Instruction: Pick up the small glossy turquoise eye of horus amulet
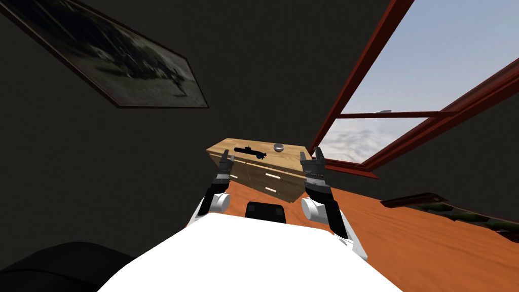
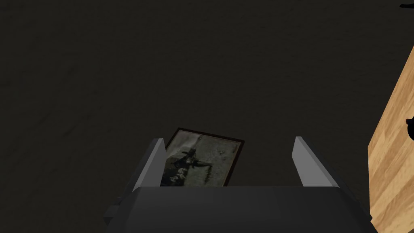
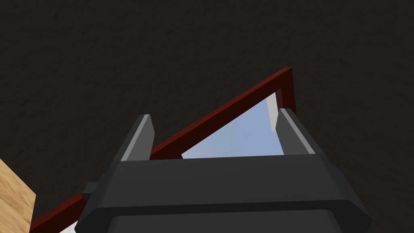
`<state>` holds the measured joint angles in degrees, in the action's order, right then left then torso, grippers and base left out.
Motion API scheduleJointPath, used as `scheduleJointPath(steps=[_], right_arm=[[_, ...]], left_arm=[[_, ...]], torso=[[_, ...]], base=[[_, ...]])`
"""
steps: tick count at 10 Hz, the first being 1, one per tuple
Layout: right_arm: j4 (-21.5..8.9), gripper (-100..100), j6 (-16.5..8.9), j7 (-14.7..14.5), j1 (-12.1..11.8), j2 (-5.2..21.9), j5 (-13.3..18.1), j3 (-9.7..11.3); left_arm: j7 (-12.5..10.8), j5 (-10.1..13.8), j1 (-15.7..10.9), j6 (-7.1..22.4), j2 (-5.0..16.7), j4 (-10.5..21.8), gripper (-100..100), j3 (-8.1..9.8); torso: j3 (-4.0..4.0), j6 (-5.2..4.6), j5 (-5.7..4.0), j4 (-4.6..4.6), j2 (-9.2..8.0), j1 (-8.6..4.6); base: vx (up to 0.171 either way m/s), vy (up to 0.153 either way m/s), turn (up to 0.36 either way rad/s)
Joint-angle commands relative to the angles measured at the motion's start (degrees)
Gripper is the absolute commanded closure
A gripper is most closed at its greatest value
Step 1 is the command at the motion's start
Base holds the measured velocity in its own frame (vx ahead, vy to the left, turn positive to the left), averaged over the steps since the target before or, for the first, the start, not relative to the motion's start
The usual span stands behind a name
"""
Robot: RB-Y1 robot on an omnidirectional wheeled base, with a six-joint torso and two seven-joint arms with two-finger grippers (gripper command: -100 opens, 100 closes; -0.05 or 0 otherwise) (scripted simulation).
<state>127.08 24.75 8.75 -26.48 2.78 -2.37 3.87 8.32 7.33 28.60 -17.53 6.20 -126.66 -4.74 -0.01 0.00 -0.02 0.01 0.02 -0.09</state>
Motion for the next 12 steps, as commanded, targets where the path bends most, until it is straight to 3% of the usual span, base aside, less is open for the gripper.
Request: scheduleJointPath(steps=[1, 8, 12], right_arm=[[0.0, 0, 0.0, 0.0, 0.0, 0.0, 0.0, 0.0], [0.0, 0, 0.0, 0.0, 0.0, 0.0, 0.0, 0.0], [0.0, 0, 0.0, 0.0, 0.0, 0.0, 0.0, 0.0]], left_arm=[[-0.5, 0.7, -0.8, 2.1, 0.6, 0.6, -100, -0.50], [-3.1, 4.2, -4.2, 10.9, 2.5, 3.5, -100, -1.55], [-5.0, 6.1, -6.3, 16.1, 3.5, 7.2, -100, -1.50]], torso=[[0.00, 0.00, 0.00, 0.00, 0.00, 0.00], [-0.03, -0.01, 0.00, 0.01, 0.06, 0.01], [-0.06, -0.01, 0.00, 0.03, 0.11, 0.00]], base=[[0.006, -0.026, 0.027], [0.011, -0.020, 0.023], [0.030, -0.023, -0.053]])
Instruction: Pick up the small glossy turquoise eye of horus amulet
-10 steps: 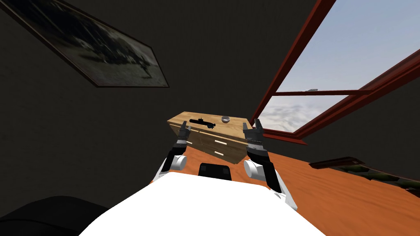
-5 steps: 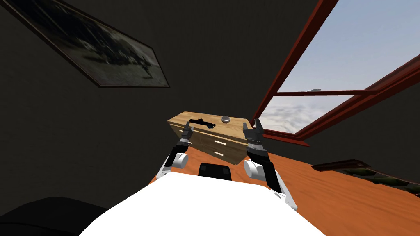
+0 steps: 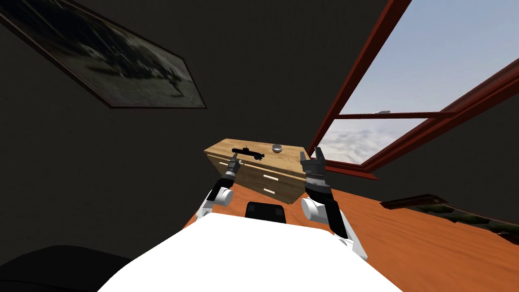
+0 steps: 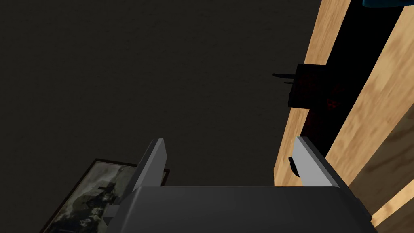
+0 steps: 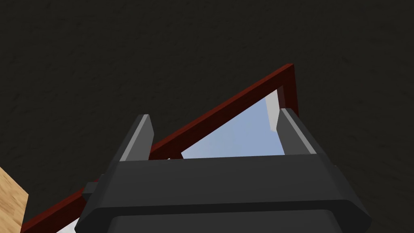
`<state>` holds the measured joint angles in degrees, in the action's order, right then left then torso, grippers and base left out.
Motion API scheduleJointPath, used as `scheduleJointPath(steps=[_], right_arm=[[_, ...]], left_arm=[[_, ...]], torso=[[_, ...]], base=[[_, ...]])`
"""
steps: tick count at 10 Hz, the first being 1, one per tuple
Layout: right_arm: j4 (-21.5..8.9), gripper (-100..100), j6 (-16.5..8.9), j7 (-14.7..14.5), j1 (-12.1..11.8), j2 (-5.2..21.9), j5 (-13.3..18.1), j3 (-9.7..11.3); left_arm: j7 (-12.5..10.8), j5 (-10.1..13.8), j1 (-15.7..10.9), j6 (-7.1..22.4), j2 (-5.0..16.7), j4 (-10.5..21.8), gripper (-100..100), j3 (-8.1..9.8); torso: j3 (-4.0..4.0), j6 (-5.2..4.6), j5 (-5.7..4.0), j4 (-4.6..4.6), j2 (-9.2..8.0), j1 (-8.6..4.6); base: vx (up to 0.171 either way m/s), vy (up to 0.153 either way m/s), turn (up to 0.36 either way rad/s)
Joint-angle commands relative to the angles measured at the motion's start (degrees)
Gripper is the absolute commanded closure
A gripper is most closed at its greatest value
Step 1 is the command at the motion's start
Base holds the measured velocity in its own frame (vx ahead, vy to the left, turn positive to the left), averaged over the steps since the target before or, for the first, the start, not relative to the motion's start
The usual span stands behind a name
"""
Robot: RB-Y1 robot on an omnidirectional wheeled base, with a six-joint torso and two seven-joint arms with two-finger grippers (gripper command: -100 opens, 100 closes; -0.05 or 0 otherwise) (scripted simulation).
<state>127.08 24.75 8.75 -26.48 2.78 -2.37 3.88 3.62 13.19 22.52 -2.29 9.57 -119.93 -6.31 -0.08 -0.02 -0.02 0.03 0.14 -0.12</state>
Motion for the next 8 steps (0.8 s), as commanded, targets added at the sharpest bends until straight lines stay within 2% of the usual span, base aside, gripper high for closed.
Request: scheduleJointPath(steps=[1, 5, 7, 8], right_arm=[[0.0, 0, 0.0, 0.0, 0.0, 0.0, 0.0, 0.0], [0.0, 0, 0.0, 0.0, 0.0, 0.0, 0.0, 0.0], [0.0, 0, 0.0, 0.0, 0.0, 0.0, 0.0, 0.0], [0.0, 0, 0.0, 0.0, 0.0, 0.0, 0.0, 0.0]], left_arm=[[-0.7, 0.3, -0.8, 1.9, 0.1, 1.7, -100, 0.30], [-1.8, -0.5, -3.3, 4.7, -1.1, 6.5, -100, 1.39], [-2.3, -1.2, -4.5, 6.2, -2.9, 9.2, -100, 2.03], [-2.6, -1.7, -5.2, 7.1, -4.8, 10.9, -100, 2.44]], torso=[[0.00, 0.00, 0.00, 0.00, 0.00, 0.00], [0.00, 0.00, -0.04, 0.00, 0.01, -0.18], [0.01, -0.01, -0.06, 0.00, -0.01, -0.26], [0.02, 0.02, -0.06, 0.00, -0.03, -0.26]], base=[[0.033, -0.049, -0.157], [0.035, -0.071, -0.135], [0.030, -0.093, -0.161], [0.046, -0.091, -0.185]])
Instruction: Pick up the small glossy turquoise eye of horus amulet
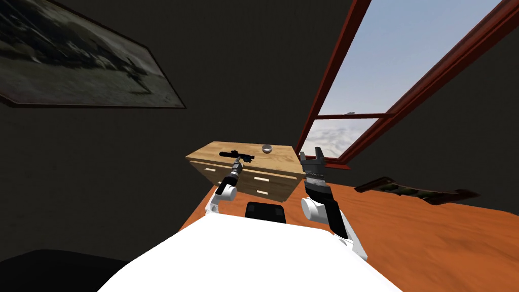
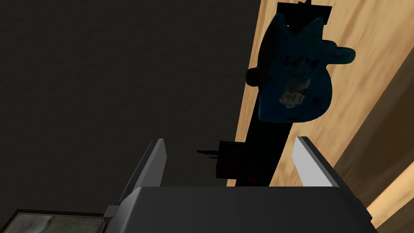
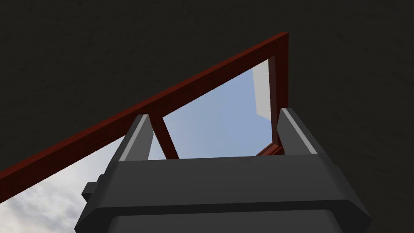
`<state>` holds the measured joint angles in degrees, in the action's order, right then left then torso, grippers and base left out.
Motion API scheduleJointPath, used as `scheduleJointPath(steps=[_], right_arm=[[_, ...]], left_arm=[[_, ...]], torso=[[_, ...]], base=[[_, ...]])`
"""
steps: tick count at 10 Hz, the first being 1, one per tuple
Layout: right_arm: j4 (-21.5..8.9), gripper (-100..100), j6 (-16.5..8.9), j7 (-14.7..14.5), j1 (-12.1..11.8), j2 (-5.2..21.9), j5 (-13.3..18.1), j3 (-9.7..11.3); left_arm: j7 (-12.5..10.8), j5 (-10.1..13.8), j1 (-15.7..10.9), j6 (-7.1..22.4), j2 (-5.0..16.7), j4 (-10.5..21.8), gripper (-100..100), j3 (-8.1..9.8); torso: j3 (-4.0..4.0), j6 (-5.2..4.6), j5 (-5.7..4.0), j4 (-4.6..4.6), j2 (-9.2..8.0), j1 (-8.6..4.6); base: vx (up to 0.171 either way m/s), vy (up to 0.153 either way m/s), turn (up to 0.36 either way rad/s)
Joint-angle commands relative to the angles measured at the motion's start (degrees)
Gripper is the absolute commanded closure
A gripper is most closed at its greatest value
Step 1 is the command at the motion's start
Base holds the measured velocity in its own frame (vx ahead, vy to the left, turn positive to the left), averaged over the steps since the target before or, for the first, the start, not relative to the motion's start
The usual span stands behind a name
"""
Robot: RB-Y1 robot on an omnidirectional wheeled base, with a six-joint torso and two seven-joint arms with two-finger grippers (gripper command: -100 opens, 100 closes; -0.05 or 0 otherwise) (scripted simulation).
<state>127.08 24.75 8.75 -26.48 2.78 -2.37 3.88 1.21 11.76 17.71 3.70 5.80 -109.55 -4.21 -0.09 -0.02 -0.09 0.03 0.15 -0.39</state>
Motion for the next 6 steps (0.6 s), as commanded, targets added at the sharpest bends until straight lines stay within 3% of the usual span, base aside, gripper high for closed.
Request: scheduleJointPath(steps=[1, 5, 6], right_arm=[[0.0, 0, 0.0, 0.0, 0.0, 0.0, 0.0, 0.0], [0.0, 0, 0.0, 0.0, 0.0, 0.0, 0.0, 0.0], [0.0, 0, 0.0, 0.0, 0.0, 0.0, 0.0, 0.0]], left_arm=[[-0.3, -0.5, -0.7, 1.5, -2.2, 1.4, -100, 0.52], [-0.6, -1.2, -1.1, 2.9, -7.7, 4.3, -100, 1.01], [-0.6, -1.2, -1.0, 2.8, -6.9, 3.6, -100, 0.94]], torso=[[0.00, 0.00, 0.00, 0.00, 0.00, 0.00], [-0.02, 0.03, 0.02, 0.01, 0.02, 0.14], [-0.03, 0.04, 0.03, 0.01, 0.05, 0.20]], base=[[0.071, -0.076, -0.126], [0.061, -0.054, -0.063], [0.032, -0.013, -0.007]])
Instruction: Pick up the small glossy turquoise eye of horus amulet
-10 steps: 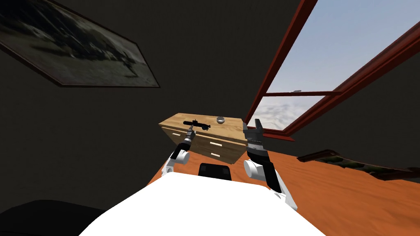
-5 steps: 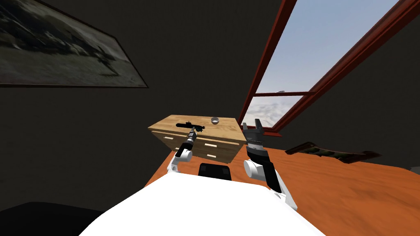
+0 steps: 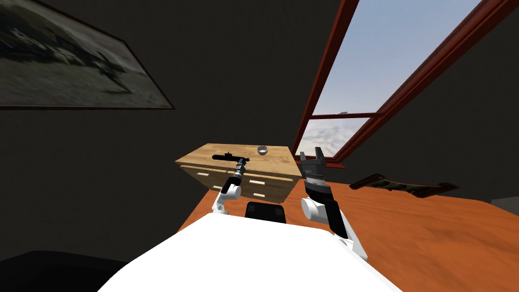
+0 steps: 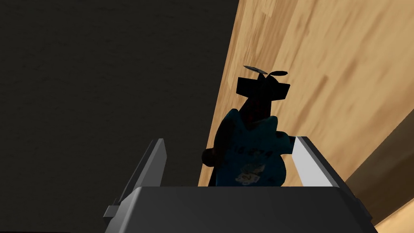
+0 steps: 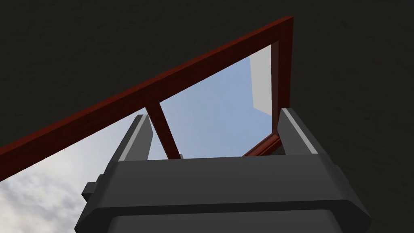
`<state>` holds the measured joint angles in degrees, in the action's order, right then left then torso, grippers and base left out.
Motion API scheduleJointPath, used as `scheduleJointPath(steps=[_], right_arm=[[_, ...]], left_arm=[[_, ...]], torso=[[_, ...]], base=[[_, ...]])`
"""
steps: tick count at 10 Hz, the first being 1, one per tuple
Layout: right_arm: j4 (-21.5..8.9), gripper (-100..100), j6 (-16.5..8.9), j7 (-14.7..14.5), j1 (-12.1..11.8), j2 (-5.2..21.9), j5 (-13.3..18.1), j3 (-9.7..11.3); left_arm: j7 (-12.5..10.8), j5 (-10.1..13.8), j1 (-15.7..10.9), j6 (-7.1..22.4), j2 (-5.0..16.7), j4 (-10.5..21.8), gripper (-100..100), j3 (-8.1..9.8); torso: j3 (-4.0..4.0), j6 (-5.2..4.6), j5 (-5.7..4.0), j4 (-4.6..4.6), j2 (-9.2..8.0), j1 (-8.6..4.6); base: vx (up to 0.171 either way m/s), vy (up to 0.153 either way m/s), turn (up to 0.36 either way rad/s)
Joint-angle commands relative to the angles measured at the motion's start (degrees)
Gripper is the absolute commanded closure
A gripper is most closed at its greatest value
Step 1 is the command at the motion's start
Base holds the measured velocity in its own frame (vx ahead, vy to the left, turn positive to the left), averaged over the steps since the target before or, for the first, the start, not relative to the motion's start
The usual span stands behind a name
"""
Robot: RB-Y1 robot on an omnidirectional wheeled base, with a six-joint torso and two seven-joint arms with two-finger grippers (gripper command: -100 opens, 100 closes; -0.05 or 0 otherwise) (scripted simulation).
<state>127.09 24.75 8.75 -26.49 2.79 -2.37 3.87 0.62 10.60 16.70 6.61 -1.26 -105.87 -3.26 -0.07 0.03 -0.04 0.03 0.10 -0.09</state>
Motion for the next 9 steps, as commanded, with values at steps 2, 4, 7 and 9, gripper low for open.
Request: scheduleJointPath(steps=[2, 4, 7, 9], right_arm=[[0.0, 0, 0.0, 0.0, 0.0, 0.0, 0.0, 0.0], [0.0, 0, 0.0, 0.0, 0.0, 0.0, 0.0, 0.0], [0.0, 0, 0.0, 0.0, 0.0, 0.0, 0.0, 0.0], [0.0, 0, 0.0, 0.0, 0.0, 0.0, 0.0, 0.0]], left_arm=[[0.0, 0.0, -0.2, 0.4, -0.1, -0.2, -100, 0.21], [0.0, 0.0, -0.1, 0.2, -0.1, -0.2, 100, 0.11], [0.0, 0.0, -0.1, 0.2, -0.1, -0.1, 100, 0.10], [0.0, 0.0, -0.1, 0.2, -0.1, -0.1, 0, 0.10]], torso=[[0.06, 0.00, 0.01, -0.02, -0.09, 0.05], [-0.05, 0.00, 0.02, 0.02, 0.07, 0.09], [0.09, -0.01, 0.01, -0.06, -0.13, 0.08], [0.10, -0.01, 0.01, -0.07, -0.15, 0.08]], base=[[0.051, -0.001, -0.006], [0.034, 0.001, -0.001], [0.000, 0.000, 0.000], [0.000, 0.000, 0.000]])
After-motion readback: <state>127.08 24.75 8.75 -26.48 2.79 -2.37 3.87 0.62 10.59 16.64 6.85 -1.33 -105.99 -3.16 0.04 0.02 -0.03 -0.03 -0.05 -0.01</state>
